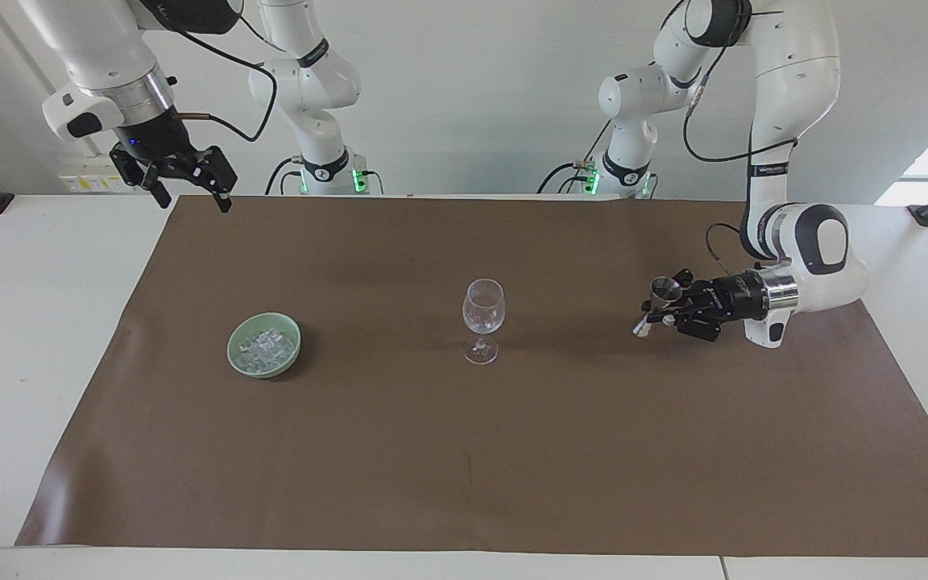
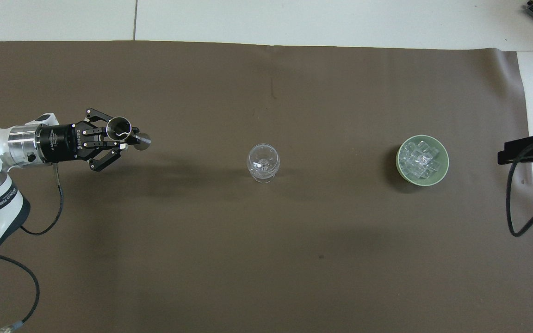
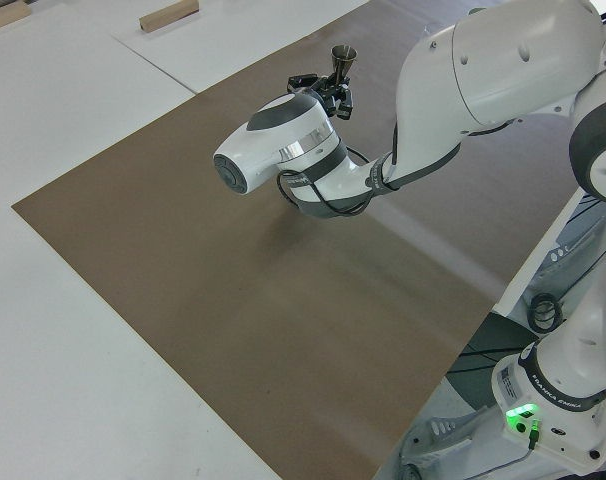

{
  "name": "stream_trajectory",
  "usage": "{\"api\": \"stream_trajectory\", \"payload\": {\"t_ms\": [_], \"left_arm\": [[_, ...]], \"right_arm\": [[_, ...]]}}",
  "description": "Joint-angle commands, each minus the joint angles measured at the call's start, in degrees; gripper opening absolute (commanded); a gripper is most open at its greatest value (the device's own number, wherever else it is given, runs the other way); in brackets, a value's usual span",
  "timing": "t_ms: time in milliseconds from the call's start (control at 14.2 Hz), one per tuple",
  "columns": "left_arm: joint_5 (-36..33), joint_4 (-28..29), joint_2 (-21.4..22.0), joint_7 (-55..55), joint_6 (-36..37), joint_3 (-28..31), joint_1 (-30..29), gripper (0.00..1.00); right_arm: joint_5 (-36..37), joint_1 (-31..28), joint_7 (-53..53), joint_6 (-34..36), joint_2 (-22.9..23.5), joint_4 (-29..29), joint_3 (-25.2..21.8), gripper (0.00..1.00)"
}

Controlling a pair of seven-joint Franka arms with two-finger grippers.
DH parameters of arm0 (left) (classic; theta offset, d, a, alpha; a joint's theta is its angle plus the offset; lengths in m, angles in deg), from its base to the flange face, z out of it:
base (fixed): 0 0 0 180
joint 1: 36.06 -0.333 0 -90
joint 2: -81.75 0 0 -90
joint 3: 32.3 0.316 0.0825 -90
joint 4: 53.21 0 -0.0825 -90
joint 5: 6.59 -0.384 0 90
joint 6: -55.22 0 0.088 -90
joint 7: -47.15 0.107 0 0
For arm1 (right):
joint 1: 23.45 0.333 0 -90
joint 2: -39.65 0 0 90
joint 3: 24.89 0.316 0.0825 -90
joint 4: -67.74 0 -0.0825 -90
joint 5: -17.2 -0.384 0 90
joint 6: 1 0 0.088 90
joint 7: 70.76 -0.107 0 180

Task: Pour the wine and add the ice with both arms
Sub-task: 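Lift the jigger with the left gripper and carry it over the glass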

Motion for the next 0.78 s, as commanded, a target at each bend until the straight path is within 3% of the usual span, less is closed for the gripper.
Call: {"api": "stream_trajectory", "payload": {"t_ms": [0, 705], "left_arm": [[2.3, 1.2, 3.8, -2.9, -5.7, 0.5, 4.4, 0.0], [1.9, 1.1, 13.7, -16.2, -28.4, 0.7, 21.6, 0.0]], "right_arm": [[-0.2, -0.4, 1.0, 0.0, -1.4, 1.4, 0.4, 1.0], [-0.2, -0.4, 1.0, 0.0, -1.4, 1.4, 0.4, 1.0]]}}
